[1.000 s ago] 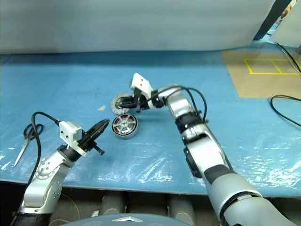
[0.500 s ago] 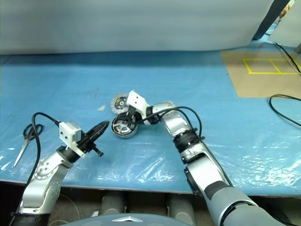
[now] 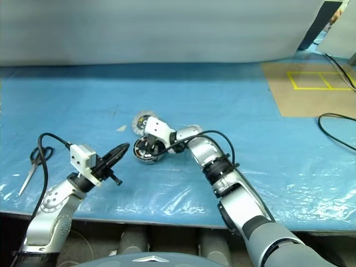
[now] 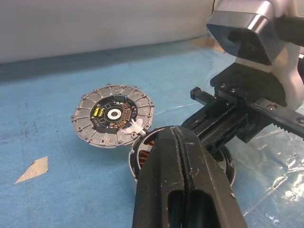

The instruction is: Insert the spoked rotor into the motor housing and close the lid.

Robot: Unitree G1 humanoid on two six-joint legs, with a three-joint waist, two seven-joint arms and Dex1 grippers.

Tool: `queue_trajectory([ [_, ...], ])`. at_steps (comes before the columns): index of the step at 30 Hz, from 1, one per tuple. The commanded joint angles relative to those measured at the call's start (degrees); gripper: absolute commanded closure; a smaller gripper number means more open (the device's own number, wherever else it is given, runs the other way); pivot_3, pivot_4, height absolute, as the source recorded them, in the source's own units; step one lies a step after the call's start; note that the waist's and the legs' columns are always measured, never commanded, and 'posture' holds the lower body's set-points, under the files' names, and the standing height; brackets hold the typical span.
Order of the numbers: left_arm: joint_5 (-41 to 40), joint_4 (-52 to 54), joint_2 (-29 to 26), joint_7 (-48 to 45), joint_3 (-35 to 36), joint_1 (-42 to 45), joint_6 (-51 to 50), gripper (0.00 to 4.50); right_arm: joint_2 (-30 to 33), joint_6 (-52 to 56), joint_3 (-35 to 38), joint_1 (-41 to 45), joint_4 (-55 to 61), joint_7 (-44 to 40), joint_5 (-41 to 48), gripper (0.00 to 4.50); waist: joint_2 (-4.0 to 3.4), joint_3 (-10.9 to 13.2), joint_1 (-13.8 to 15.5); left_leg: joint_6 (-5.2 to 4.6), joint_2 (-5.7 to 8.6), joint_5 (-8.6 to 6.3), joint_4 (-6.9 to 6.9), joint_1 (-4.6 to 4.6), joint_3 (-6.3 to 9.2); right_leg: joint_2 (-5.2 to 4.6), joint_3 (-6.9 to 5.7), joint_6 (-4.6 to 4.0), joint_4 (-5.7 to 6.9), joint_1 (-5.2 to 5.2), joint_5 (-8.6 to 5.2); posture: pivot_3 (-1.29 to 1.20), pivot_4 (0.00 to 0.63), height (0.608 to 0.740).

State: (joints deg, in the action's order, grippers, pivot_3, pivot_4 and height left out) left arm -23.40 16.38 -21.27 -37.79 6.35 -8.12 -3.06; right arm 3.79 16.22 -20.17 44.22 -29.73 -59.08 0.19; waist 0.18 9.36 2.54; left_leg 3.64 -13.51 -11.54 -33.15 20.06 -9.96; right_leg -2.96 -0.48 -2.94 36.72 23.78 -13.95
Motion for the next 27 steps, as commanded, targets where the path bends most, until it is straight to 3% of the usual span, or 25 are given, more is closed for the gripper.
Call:
queue_trajectory([
  [1,-0.51,0.11,-0.63,-0.74,0.76,0.5,0.86,4.5,-0.89,5.18,4.39,-1.33,2.45,-0.83,6.04,4.46,0.0,0.0,0.0,0.0,0.0,0.0,0.0,0.02,0.0,0.0,0.0,0.0,-0.01,0.01,0.0,0.0,0.15,0.74],
  [10,-0.25,-1.07,-0.5,-1.54,0.49,1.32,1.24,4.5,-0.61,1.57,4.19,-2.0,2.69,1.98,5.42,4.46,0.0,0.0,-0.18,0.19,-0.01,0.11,0.1,0.24,0.0,0.03,-0.01,0.0,-0.07,0.24,0.0,0.0,0.15,0.74],
  [17,-0.11,-1.09,-0.55,-1.77,0.35,1.43,1.15,4.5,3.61,1.88,-3.86,-4.11,-0.21,2.68,-2.65,4.46,-0.01,-0.01,-0.16,0.19,0.01,0.1,0.13,0.03,-0.02,0.03,0.02,0.0,-0.08,0.11,0.0,0.0,0.15,0.74],
  [27,0.09,-0.91,-0.4,-1.48,-0.24,2.73,0.48,4.5,3.0,1.26,-2.08,-4.37,0.79,3.9,-0.99,4.46,-0.03,-0.03,-0.15,0.17,0.08,0.09,0.24,-0.14,-0.02,-0.03,0.03,0.03,-0.21,-0.13,-0.02,0.0,0.15,0.74],
])
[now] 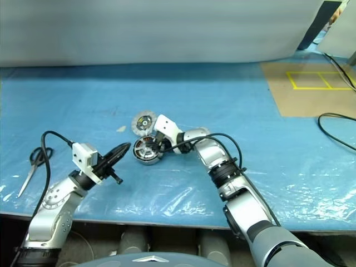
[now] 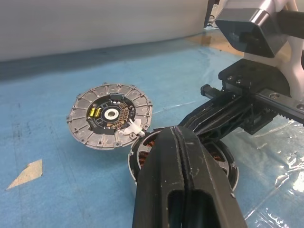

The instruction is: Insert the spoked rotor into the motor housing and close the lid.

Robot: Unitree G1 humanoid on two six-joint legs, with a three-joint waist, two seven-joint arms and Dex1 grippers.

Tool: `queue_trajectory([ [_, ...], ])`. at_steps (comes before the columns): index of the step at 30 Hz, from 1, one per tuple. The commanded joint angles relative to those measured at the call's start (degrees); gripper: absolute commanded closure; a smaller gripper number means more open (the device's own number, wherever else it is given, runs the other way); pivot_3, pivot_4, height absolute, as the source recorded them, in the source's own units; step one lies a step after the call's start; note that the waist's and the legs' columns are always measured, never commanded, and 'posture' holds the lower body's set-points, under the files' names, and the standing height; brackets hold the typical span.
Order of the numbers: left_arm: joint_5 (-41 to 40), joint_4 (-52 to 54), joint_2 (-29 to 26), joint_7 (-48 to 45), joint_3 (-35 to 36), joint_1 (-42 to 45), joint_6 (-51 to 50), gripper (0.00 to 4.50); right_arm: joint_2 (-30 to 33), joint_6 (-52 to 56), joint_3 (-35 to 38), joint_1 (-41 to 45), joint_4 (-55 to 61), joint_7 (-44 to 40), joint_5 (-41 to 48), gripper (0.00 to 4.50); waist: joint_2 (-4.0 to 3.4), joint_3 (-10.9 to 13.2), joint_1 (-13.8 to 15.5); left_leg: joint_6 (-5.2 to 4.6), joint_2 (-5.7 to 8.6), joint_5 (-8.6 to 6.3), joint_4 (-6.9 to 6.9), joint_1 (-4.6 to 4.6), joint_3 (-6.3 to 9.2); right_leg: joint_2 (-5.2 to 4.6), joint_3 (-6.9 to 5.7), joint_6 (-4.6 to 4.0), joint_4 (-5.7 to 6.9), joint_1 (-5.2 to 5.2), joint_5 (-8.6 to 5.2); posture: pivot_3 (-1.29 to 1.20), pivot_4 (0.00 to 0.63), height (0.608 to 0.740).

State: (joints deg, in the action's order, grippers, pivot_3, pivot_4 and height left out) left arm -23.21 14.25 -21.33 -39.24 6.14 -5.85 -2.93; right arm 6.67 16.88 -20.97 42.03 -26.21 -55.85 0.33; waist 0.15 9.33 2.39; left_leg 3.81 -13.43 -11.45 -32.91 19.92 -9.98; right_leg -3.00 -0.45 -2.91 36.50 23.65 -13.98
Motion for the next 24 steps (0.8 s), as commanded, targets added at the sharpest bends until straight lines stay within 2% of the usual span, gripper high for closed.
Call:
queue_trajectory([
  [1,-0.08,1.25,-0.34,0.01,-0.05,0.53,0.33,4.5,-0.22,0.0,-0.54,-2.06,-2.48,0.92,-0.51,4.46,0.0,0.0,-0.01,0.0,0.0,0.0,0.01,0.0,0.0,0.0,0.0,0.0,0.0,0.0,0.0,0.0,0.15,0.74],
  [8,0.05,0.97,-0.48,0.02,0.07,0.98,0.31,4.5,-1.14,-0.88,5.23,-0.03,0.74,-1.66,6.14,4.46,0.0,0.02,-0.04,0.01,0.0,0.01,0.03,0.33,0.0,0.01,0.0,0.0,0.0,0.35,0.0,0.0,0.15,0.74],
  [12,0.11,0.82,-0.41,-0.03,0.0,1.15,0.35,4.5,0.04,-2.24,6.05,2.21,-1.55,-1.03,5.14,4.46,0.0,0.02,-0.07,0.03,0.01,0.02,0.06,0.45,0.0,0.02,-0.01,0.0,-0.01,0.46,0.01,0.0,0.15,0.74],
  [16,0.21,0.91,-0.28,0.13,-0.06,1.25,0.38,4.5,0.52,-4.62,7.18,6.25,-7.94,3.82,2.82,4.46,0.0,0.03,-0.1,0.03,0.0,0.02,0.05,0.48,0.0,0.02,-0.01,0.0,0.0,0.5,0.01,0.0,0.15,0.74],
  [24,0.18,2.13,-0.31,1.01,-0.23,1.54,-0.62,4.5,0.09,-8.44,8.25,10.13,-16.5,8.47,0.5,4.46,-0.01,0.03,-0.06,0.04,0.0,0.03,0.05,0.62,-0.01,0.02,-0.03,-0.01,-0.01,0.59,0.01,0.0,0.15,0.74],
])
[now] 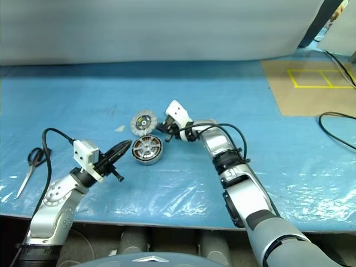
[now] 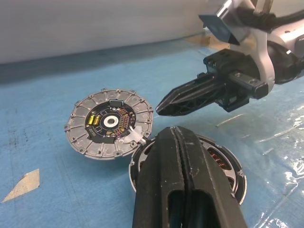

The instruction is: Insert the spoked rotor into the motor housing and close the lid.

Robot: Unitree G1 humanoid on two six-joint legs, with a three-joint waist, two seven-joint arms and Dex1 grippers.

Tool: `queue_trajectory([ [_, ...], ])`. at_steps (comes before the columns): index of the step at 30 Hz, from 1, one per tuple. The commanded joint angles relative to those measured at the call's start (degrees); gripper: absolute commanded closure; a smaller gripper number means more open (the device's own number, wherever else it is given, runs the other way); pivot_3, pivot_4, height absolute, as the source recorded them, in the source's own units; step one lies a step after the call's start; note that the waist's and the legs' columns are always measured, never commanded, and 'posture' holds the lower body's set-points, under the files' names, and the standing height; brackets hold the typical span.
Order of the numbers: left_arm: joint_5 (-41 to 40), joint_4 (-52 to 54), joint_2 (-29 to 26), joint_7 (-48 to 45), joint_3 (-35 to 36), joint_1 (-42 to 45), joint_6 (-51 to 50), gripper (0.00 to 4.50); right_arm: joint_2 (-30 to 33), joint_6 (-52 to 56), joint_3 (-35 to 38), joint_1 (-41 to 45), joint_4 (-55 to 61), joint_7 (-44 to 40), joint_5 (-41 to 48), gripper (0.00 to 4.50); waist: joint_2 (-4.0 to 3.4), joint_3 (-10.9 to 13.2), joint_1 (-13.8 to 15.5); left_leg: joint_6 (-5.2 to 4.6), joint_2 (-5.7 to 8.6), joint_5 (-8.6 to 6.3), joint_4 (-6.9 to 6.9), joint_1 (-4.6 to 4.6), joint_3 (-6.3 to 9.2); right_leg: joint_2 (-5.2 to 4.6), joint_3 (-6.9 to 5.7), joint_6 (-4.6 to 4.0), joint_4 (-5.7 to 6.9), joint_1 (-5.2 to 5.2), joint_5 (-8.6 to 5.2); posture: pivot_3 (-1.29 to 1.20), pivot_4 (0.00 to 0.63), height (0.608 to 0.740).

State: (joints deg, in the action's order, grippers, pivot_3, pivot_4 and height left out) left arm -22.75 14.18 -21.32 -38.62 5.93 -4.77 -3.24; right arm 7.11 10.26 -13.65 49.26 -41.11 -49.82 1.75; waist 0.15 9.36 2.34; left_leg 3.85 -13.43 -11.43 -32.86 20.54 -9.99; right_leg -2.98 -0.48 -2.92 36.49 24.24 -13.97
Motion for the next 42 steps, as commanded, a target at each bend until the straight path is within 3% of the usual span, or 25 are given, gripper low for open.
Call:
queue_trajectory([
  [1,-0.35,2.27,-0.42,0.44,0.07,0.54,-0.44,4.5,-0.47,-2.01,1.02,3.54,-3.06,3.45,-1.41,4.46,0.0,0.0,-0.01,0.0,0.0,0.0,-0.01,0.04,0.0,0.0,0.0,0.0,0.01,0.04,0.0,0.0,0.15,0.74],
  [9,-0.43,1.98,-0.72,0.14,0.5,0.63,-0.55,4.5,-2.39,-5.12,2.23,7.09,-12.37,8.37,-2.88,4.46,-0.01,0.01,-0.01,0.0,-0.02,0.0,-0.01,0.06,0.0,0.0,-0.01,-0.01,0.04,0.05,0.0,0.0,0.15,0.74],
  [19,-0.68,2.49,-0.38,0.87,0.89,0.59,-0.85,4.5,-10.2,-8.94,8.63,11.08,-25.08,10.67,0.15,4.46,-0.07,0.04,0.02,-0.01,-0.07,0.0,-0.03,0.14,0.0,0.0,-0.07,-0.02,0.06,0.11,0.0,0.0,0.15,0.74],
  [30,-1.78,3.28,-1.31,1.76,3.71,-1.78,-0.97,4.5,-14.1,-3.78,19.41,12.23,-29.76,3.4,7.95,4.46,-0.09,0.06,-0.04,-0.02,-0.14,-0.01,-0.12,0.22,0.0,0.02,-0.11,-0.03,0.1,0.15,0.0,0.0,0.15,0.74],
  [34,-3.02,1.96,-1.41,2.3,6.88,-2.26,-0.41,4.5,-14.45,1.31,23.29,12.75,-28.93,-2.92,12.27,4.46,-0.09,0.06,-0.03,-0.04,-0.19,-0.02,-0.11,0.22,0.0,0.06,-0.13,-0.06,0.11,0.16,-0.01,0.0,0.15,0.74],
  [39,-3.18,1.34,-1.77,2.06,8.46,-2.56,-0.21,4.5,-14.34,3.03,22.43,12.58,-27.24,-8.57,11.93,4.46,-0.09,0.06,0.1,-0.07,-0.19,-0.03,-0.12,0.25,0.0,0.05,-0.15,-0.08,0.11,0.16,-0.02,0.0,0.15,0.74],
  [42,-3.12,1.28,-1.77,2.06,8.81,-2.36,-0.28,4.5,-13.73,0.85,20.29,12.31,-26.81,-7.22,9.32,4.46,-0.09,0.06,0.15,-0.07,-0.2,-0.03,-0.13,0.25,0.0,0.05,-0.17,-0.08,0.11,0.16,-0.02,0.0,0.15,0.74],
])
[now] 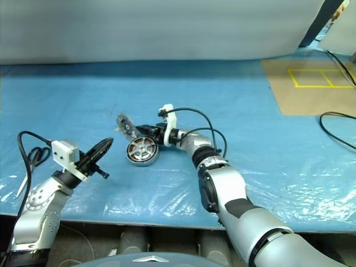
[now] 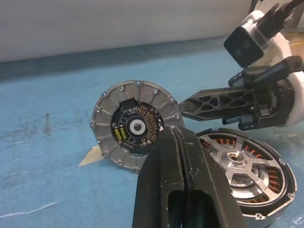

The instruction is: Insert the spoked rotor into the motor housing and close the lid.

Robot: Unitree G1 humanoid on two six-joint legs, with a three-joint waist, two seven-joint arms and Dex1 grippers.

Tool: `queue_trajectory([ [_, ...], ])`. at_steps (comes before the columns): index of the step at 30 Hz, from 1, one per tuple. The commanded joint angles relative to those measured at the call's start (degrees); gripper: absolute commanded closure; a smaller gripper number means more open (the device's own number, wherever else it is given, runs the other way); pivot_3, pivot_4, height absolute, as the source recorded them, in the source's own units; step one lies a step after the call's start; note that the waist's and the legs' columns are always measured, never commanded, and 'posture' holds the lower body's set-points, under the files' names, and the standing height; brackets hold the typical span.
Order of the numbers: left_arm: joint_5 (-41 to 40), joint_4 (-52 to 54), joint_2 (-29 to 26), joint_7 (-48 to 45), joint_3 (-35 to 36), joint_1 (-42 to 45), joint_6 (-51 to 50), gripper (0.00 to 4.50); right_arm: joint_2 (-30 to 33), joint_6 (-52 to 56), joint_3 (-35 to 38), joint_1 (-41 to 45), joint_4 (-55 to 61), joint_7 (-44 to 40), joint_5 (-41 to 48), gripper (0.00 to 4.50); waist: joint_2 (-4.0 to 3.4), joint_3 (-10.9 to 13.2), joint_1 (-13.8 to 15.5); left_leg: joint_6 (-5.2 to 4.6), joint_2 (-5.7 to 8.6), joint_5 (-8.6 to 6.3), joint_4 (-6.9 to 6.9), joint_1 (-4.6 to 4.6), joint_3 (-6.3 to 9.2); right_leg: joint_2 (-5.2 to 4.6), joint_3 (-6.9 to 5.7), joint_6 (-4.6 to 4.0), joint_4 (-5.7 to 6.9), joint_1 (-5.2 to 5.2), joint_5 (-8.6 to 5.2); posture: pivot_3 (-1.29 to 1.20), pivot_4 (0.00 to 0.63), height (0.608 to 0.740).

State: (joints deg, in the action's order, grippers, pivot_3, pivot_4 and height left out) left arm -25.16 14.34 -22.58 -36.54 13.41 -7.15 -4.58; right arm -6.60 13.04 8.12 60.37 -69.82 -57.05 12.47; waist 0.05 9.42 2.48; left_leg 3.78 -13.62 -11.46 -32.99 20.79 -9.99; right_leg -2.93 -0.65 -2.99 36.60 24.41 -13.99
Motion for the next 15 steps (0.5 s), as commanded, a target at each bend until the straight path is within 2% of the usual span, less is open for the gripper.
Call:
queue_trajectory([
  [1,-0.71,1.13,-0.5,0.03,1.36,0.11,1.03,4.5,0.3,-3.04,-2.05,1.12,2.03,1.05,-2.2,4.46,0.0,0.0,0.01,0.01,0.0,0.01,0.0,0.0,0.0,0.0,-0.01,0.0,0.0,0.0,0.0,0.0,0.15,0.74],
  [11,0.58,-0.33,-0.1,1.73,0.54,1.78,0.41,4.5,3.59,-13.91,-7.55,0.8,3.12,11.11,-9.8,4.46,0.0,0.0,0.0,0.05,0.0,0.02,0.0,0.0,0.0,0.0,-0.01,0.0,0.0,0.0,0.0,0.0,0.15,0.74],
  [15,2.44,-1.71,-0.16,2.87,0.01,2.23,0.42,4.5,4.64,-14.84,-7.63,1.17,6.7,7.93,-8.73,4.46,-0.01,0.01,-0.18,0.05,0.01,0.03,0.0,0.01,0.0,0.0,0.0,0.0,0.0,0.01,0.0,0.0,0.15,0.74],
])
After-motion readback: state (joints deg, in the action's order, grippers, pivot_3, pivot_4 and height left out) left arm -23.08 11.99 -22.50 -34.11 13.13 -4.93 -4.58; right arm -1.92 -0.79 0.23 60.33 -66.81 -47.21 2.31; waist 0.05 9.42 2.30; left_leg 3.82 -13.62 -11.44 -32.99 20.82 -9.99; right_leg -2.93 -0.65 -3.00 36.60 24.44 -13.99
